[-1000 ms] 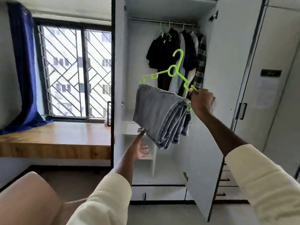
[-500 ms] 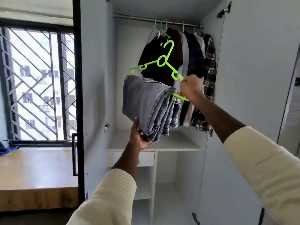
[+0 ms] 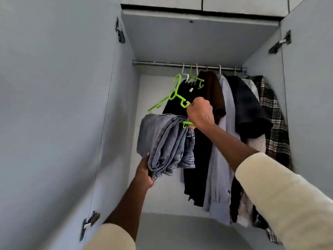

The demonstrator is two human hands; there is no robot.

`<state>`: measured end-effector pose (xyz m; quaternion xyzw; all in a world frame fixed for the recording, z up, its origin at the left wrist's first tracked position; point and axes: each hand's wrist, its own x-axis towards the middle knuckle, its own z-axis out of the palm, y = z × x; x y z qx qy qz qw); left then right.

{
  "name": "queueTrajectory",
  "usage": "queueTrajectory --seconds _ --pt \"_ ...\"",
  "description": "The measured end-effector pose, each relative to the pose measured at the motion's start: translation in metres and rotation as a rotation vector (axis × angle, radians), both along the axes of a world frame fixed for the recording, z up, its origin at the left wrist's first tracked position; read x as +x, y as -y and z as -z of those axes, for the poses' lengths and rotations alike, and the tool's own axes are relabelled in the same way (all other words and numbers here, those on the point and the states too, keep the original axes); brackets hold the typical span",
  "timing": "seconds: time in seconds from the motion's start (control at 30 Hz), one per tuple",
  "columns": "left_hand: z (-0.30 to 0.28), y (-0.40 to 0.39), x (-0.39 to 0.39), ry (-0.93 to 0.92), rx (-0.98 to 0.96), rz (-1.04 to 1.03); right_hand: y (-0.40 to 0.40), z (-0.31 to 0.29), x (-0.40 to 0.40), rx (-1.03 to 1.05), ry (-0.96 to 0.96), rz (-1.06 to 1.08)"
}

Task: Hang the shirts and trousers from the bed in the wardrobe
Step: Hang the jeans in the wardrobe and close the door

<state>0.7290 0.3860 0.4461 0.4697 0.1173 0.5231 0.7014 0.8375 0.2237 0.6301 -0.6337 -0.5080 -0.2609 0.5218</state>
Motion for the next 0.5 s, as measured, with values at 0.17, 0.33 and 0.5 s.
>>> queueTrajectory --seconds 0.17,0.33,0.5 --pt "-0.081 -0.086 0.015 -0.061 0.073 -0.114 -0.077 -0.062 0.029 0.148 0.093 0.008" --pt "-0.144 -0.162 0.027 -0.044 0.092 -0.215 -0.145 -0.119 0.04 0.249 0.168 0.032" --pt "-0.188 -0.228 0.037 -0.02 0.117 -0.201 -0.201 -0.161 0.036 0.312 0.203 0.064"
